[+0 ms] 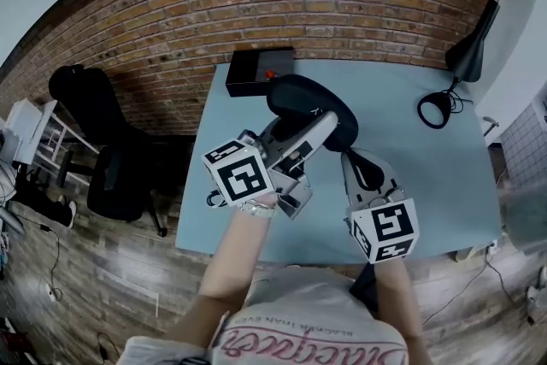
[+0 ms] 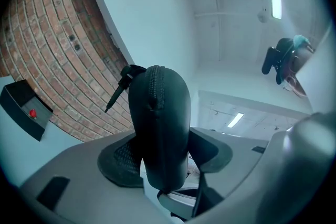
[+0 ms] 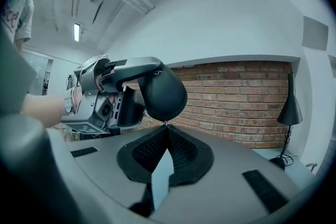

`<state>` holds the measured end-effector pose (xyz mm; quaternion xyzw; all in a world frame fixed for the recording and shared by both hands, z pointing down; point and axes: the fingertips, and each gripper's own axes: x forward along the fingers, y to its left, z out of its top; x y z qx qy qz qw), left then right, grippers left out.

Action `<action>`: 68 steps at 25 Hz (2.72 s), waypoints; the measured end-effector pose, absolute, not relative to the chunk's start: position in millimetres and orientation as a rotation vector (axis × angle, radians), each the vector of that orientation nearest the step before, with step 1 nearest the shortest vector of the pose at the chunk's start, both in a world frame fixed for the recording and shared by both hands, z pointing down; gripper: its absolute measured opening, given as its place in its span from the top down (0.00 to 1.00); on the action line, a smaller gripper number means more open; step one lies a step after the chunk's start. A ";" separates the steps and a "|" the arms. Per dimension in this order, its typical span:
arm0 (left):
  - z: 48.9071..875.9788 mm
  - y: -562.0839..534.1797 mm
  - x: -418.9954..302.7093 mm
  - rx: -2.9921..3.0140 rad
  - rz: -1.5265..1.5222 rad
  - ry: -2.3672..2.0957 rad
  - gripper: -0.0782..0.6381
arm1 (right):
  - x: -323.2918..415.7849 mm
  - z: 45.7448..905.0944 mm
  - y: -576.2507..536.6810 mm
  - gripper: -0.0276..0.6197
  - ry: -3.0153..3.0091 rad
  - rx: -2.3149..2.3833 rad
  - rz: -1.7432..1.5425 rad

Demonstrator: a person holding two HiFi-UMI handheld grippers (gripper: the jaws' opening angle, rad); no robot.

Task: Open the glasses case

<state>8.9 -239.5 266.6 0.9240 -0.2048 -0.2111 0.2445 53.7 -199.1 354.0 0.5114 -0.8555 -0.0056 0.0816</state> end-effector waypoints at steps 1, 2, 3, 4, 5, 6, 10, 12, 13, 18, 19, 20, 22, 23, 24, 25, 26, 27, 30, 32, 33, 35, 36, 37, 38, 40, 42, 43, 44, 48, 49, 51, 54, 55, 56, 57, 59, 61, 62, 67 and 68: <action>267.0 -238.2 9.6 2.529 -0.569 -0.553 0.52 | 56.0 353.7 -199.0 0.93 -2.552 1.532 -0.021; 266.9 -237.2 10.1 2.535 -0.562 -0.546 0.52 | 57.7 353.2 -199.0 0.93 -2.547 1.533 -0.026; 266.5 -236.4 10.5 2.540 -0.558 -0.539 0.52 | 59.0 352.3 -199.1 0.93 -2.541 1.534 -0.033; 266.0 -235.7 10.8 2.544 -0.553 -0.532 0.52 | 60.1 351.4 -199.1 0.93 -2.535 1.533 -0.042; 265.8 -234.7 11.1 2.548 -0.549 -0.525 0.52 | 61.2 350.5 -198.9 0.93 -2.529 1.533 -0.052; 266.0 -233.5 11.6 2.552 -0.545 -0.519 0.52 | 62.5 350.0 -198.4 0.93 -2.523 1.534 -0.062; 269.3 -227.6 13.3 2.563 -0.531 -0.497 0.52 | 68.2 349.6 -195.9 0.93 -2.507 1.536 -0.091; 270.9 -225.7 13.6 2.567 -0.518 -0.484 0.52 | 70.8 348.5 -196.0 0.93 -2.500 1.527 -0.109; 271.6 -224.8 13.8 2.569 -0.511 -0.476 0.52 | 72.1 347.5 -196.2 0.93 -2.497 1.521 -0.122; 276.1 -220.3 15.9 2.573 -0.466 -0.439 0.53 | 75.6 342.7 -196.8 0.93 -2.477 1.474 -0.188; 276.9 -219.6 16.1 2.574 -0.456 -0.433 0.53 | 74.5 341.6 -196.4 0.93 -2.473 1.463 -0.196; 277.8 -218.9 16.1 2.575 -0.445 -0.426 0.53 | 73.8 340.8 -196.2 0.93 -2.467 1.455 -0.207; 280.1 -217.4 16.4 2.573 -0.422 -0.409 0.53 | 74.5 340.2 -196.3 0.93 -2.455 1.443 -0.231; 281.2 -216.7 16.5 2.571 -0.415 -0.400 0.53 | 75.0 340.2 -196.1 0.93 -2.455 1.432 -0.242; 281.8 -216.4 16.4 2.571 -0.416 -0.394 0.53 | 74.8 340.4 -195.3 0.93 -2.461 1.416 -0.248; 281.6 -216.4 16.0 2.571 -0.426 -0.395 0.53 | 74.2 340.4 -194.2 0.93 -2.471 1.402 -0.247; 280.8 -216.8 15.3 2.570 -0.445 -0.403 0.52 | 73.5 340.1 -193.1 0.93 -2.481 1.394 -0.242; 279.7 -217.4 14.6 2.567 -0.468 -0.415 0.52 | 73.0 339.6 -192.2 0.93 -2.487 1.392 -0.241; 277.9 -220.6 12.5 2.525 -0.543 -0.455 0.52 | 72.1 339.2 -189.8 0.93 -2.485 1.405 -0.280; 279.1 -224.3 13.3 2.500 -0.560 -0.498 0.51 | 68.7 334.9 -187.6 0.93 -2.486 1.435 -0.306; 280.6 -226.1 14.5 2.493 -0.556 -0.525 0.48 | 67.2 333.0 -186.5 0.93 -2.479 1.454 -0.314; 283.6 -228.5 16.8 2.467 -0.557 -0.554 0.45 | 63.6 331.9 -184.4 0.93 -2.454 1.472 -0.327; 285.0 -229.2 18.0 2.447 -0.563 -0.556 0.45 | 61.0 332.1 -183.3 0.93 -2.449 1.471 -0.331; 286.4 -229.7 19.4 2.425 -0.568 -0.555 0.45 | 58.8 332.0 -182.6 0.93 -2.446 1.473 -0.334; 287.9 -229.8 21.0 2.408 -0.570 -0.554 0.44 | 57.9 331.4 -182.4 0.93 -2.442 1.481 -0.344; 291.7 -227.7 26.2 2.390 -0.555 -0.541 0.44 | 57.9 330.3 -182.5 0.93 -2.435 1.502 -0.358; 296.5 -224.0 33.5 2.385 -0.520 -0.525 0.44 | 57.6 330.4 -182.9 0.93 -2.425 1.518 -0.345; 298.9 -222.7 36.2 2.377 -0.505 -0.520 0.44 | 58.1 330.1 -183.8 0.93 -2.414 1.531 -0.342; 300.9 -221.8 37.7 2.363 -0.495 -0.516 0.44 | 59.0 329.7 -184.6 0.93 -2.403 1.545 -0.341; 301.9 -217.1 37.0 2.349 -0.479 -0.488 0.47 | 58.5 328.7 -180.4 0.93 -2.432 1.521 -0.339; 301.2 -215.5 36.9 2.369 -0.475 -0.475 0.47 | 57.9 327.7 -178.8 0.93 -2.451 1.504 -0.348; 299.8 -211.5 37.9 2.417 -0.454 -0.439 0.48 | 57.5 325.6 -175.9 0.93 -2.485 1.460 -0.372; 298.8 -203.1 40.2 2.490 -0.380 -0.371 0.48 | 56.8 326.0 -170.9 0.93 -2.517 1.362 -0.375; 299.0 -199.7 41.3 2.519 -0.346 -0.344 0.48 | 57.4 326.0 -169.9 0.93 -2.527 1.336 -0.367; 299.5 -195.9 43.1 2.548 -0.308 -0.317 0.49 | 59.2 325.8 -169.5 0.93 -2.535 1.319 -0.357; 300.3 -191.9 45.4 2.575 -0.270 -0.292 0.49 | 61.5 325.4 -169.5 0.93 -2.540 1.303 -0.351; 301.0 -186.5 48.7 2.613 -0.214 -0.261 0.50 | 63.5 325.3 -167.8 0.93 -2.547 1.251 -0.356; 299.3 -185.6 48.0 2.636 -0.201 -0.260 0.50 | 60.9 326.7 -164.2 0.93 -2.545 1.203 -0.369; 297.6 -186.4 47.1 2.647 -0.210 -0.272 0.50 | 59.5 327.1 -163.2 0.93 -2.542 1.202 -0.372; 289.5 -195.3 44.2 2.636 -0.293 -0.379 0.48 | 58.4 327.8 -165.2 0.93 -2.505 1.315 -0.396; 288.9 -196.9 43.6 2.627 -0.299 -0.390 0.48 | 58.4 327.8 -164.8 0.93 -2.496 1.344 -0.403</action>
